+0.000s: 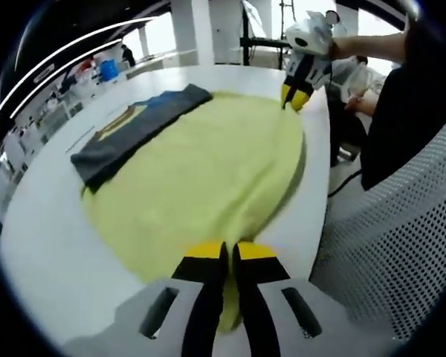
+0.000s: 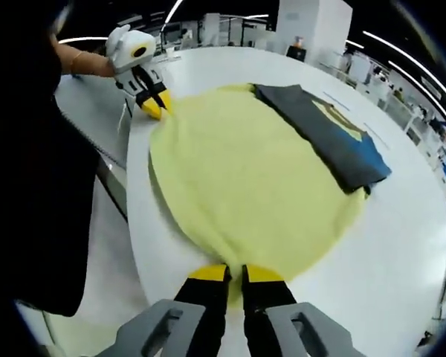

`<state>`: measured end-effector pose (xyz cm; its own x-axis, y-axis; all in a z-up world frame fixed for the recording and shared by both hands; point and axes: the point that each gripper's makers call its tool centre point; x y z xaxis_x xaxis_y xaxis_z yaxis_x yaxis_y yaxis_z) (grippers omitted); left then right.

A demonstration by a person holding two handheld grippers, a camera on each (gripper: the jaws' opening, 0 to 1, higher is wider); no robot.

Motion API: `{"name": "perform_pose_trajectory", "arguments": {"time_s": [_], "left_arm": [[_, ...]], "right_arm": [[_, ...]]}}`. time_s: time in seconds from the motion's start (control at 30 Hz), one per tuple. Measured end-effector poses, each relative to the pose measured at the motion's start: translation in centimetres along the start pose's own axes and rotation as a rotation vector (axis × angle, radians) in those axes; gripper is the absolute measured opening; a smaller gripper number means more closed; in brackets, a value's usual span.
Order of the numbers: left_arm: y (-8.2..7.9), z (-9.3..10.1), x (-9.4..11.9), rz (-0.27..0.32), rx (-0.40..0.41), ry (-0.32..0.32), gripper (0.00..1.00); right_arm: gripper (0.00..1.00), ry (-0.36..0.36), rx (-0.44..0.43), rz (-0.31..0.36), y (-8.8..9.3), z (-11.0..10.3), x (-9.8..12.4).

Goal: Fold the garment on the visible template until the final outline fits inside the template.

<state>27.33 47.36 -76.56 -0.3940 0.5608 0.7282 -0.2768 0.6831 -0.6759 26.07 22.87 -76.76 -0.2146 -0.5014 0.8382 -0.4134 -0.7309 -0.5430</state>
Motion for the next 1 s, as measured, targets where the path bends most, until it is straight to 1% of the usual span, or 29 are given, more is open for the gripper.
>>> {"name": "perform_pose_trajectory", "arguments": {"time_s": [0.1,0.13,0.27,0.4,0.43,0.47,0.53,0.63,0.67,0.73,0.8,0.9,1.0], "left_arm": [[0.0,0.0,0.2,-0.015,0.031,0.000,0.01],[0.1,0.0,0.3,-0.030,0.045,-0.004,0.01],[-0.5,-0.2,0.9,-0.055,0.050,-0.018,0.01],[-1.2,-0.7,1.6,-0.061,0.097,-0.033,0.01],[-1.5,-0.7,1.8,-0.057,0.115,-0.028,0.01],[-1.8,-0.7,2.1,-0.047,0.115,-0.027,0.01],[-2.2,-0.9,2.6,-0.036,0.111,-0.039,0.01],[-2.9,-1.2,3.3,-0.023,0.127,-0.054,0.01],[-3.0,-1.2,3.5,-0.026,0.132,-0.057,0.01],[-2.9,-1.4,3.9,-0.054,0.138,-0.069,0.01],[-3.1,-1.4,4.1,-0.061,0.130,-0.071,0.01],[-3.3,-1.5,4.6,-0.075,0.144,-0.073,0.01],[-3.5,-1.5,5.0,-0.086,0.205,-0.073,0.01]], "right_arm": [[0.00,-0.001,-0.054,0.025,-0.2,-0.1,0.2],[0.00,-0.005,-0.063,0.036,-0.3,-0.2,0.4],[0.00,0.005,-0.108,0.082,-1.0,-0.1,1.0],[0.00,0.025,-0.143,0.122,-1.8,0.1,1.7],[0.00,0.032,-0.157,0.136,-2.0,0.2,2.0],[0.00,0.036,-0.164,0.144,-2.2,0.3,2.2],[0.00,0.043,-0.178,0.153,-2.4,0.3,2.7],[0.00,0.060,-0.196,0.166,-2.7,0.4,3.3],[0.00,0.061,-0.203,0.172,-2.8,0.3,3.5],[0.00,0.063,-0.212,0.186,-3.2,0.2,3.9],[0.00,0.064,-0.215,0.200,-3.7,0.0,4.3],[0.00,0.072,-0.219,0.204,-4.1,0.0,4.7],[0.00,0.081,-0.255,0.219,-4.6,0.2,5.3]]}}
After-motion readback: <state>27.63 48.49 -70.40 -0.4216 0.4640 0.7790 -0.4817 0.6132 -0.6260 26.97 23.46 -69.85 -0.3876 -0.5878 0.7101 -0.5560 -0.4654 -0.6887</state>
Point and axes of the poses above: the point that each gripper's makers call its tool centre point, and the gripper's own axes: x roughly backward along the fingers, z roughly to its right, y roughly out of its underside, and after that the axes turned 5 degrees about -y, right-handed
